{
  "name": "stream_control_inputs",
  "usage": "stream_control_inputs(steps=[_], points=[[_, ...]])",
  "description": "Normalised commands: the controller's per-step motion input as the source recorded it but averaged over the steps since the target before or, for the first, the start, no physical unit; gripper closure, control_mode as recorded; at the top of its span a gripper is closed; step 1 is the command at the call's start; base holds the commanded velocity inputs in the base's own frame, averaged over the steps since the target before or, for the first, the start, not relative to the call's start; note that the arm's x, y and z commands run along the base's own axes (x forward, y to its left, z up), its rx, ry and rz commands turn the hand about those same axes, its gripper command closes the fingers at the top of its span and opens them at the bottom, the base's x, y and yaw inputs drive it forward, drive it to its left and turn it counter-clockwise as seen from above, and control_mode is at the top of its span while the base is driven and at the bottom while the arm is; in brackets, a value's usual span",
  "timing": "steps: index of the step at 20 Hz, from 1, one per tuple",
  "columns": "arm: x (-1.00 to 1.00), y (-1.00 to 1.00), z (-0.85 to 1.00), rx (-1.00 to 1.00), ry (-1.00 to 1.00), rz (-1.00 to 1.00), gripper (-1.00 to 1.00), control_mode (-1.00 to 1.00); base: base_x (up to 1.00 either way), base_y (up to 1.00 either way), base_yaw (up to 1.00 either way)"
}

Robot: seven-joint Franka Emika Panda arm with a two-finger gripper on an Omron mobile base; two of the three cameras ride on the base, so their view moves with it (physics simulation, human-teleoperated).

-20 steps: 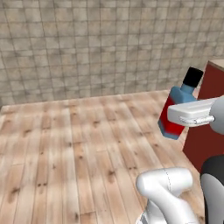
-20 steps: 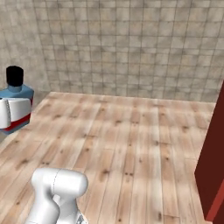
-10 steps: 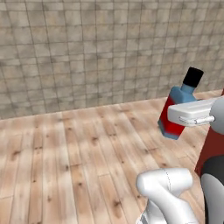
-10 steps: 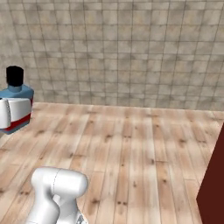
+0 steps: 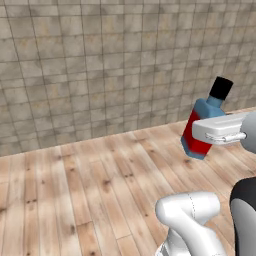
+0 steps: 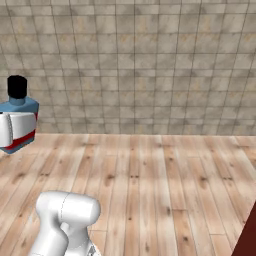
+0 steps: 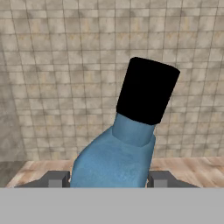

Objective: There is a bowl on the dining counter. Grab a lemon wedge from the fridge and place it in the bowl. Then get the liquor bottle and glass cup from the cabinet and place them next to the bowl.

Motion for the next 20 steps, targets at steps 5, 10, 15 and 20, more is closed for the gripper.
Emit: stream_control_inputs(steps=[5, 10, 15, 20], points=[[0.0, 0.0, 0.0, 0.0, 0.0, 0.0, 1.0, 1.0, 1.0, 0.23, -0.32], [0.0, 0.0, 0.0, 0.0, 0.0, 0.0, 1.0, 1.0, 0.97, 0.13, -0.48], [0.0, 0.0, 0.0, 0.0, 0.0, 0.0, 1.0, 1.0, 0.84, 0.07, -0.55], [0.0, 0.0, 0.0, 0.0, 0.0, 0.0, 1.0, 1.0, 0.84, 0.07, -0.55]])
